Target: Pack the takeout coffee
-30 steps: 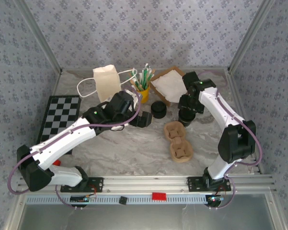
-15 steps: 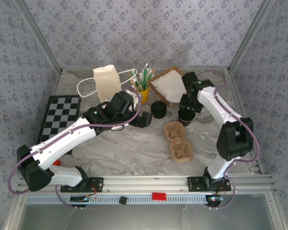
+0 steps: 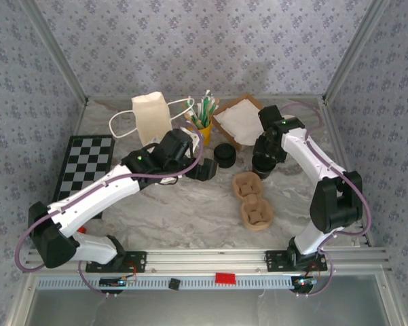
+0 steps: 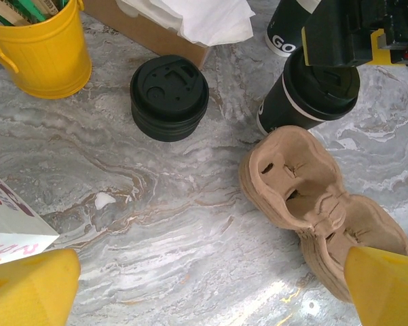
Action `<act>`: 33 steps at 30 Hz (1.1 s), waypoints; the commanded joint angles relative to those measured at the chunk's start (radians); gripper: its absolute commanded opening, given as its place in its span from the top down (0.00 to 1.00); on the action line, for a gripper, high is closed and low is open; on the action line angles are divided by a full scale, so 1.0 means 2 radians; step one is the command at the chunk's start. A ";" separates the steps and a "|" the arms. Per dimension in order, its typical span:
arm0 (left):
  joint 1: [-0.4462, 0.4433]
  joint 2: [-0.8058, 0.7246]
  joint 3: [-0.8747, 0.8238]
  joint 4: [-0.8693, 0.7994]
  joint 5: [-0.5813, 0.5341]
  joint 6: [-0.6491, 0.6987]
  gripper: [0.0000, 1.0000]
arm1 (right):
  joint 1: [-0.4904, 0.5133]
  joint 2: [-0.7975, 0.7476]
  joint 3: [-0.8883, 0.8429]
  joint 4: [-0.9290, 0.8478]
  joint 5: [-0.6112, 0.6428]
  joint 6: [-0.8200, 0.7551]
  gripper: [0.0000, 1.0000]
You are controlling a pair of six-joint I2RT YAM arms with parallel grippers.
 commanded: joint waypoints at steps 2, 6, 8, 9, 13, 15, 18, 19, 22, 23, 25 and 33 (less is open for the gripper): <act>-0.003 0.000 0.023 0.002 0.003 0.006 0.00 | 0.004 -0.017 0.015 -0.040 -0.018 0.006 0.31; -0.003 -0.006 0.020 0.003 0.004 0.002 0.01 | 0.003 -0.033 0.016 -0.053 -0.020 -0.003 0.28; -0.003 -0.010 0.016 0.005 0.003 0.002 0.00 | 0.003 -0.039 0.010 -0.059 -0.025 -0.008 0.27; -0.003 -0.012 0.014 0.004 0.002 0.002 0.01 | 0.003 -0.042 0.008 -0.060 -0.027 -0.011 0.27; -0.003 -0.014 0.011 0.001 0.001 0.001 0.01 | 0.006 -0.052 0.009 -0.071 -0.051 -0.027 0.28; -0.003 -0.017 0.009 0.000 0.001 -0.002 0.01 | 0.003 -0.058 0.000 -0.074 -0.077 -0.035 0.32; -0.003 -0.022 0.002 0.002 0.001 -0.004 0.01 | 0.000 -0.064 -0.011 -0.074 -0.074 -0.034 0.41; -0.003 -0.024 0.000 0.005 0.000 -0.005 0.01 | -0.001 -0.063 -0.012 -0.074 -0.072 -0.032 0.43; -0.003 -0.025 -0.001 0.005 0.000 -0.004 0.01 | 0.000 -0.060 -0.013 -0.074 -0.059 -0.031 0.53; -0.003 -0.024 0.000 0.005 0.000 -0.004 0.01 | -0.001 -0.058 -0.012 -0.075 -0.061 -0.033 0.54; -0.003 -0.023 0.002 0.005 0.002 -0.004 0.00 | -0.004 -0.055 -0.009 -0.076 -0.051 -0.034 0.57; -0.003 -0.023 -0.002 0.007 0.000 -0.003 0.01 | 0.003 -0.031 -0.003 -0.065 -0.036 -0.036 0.64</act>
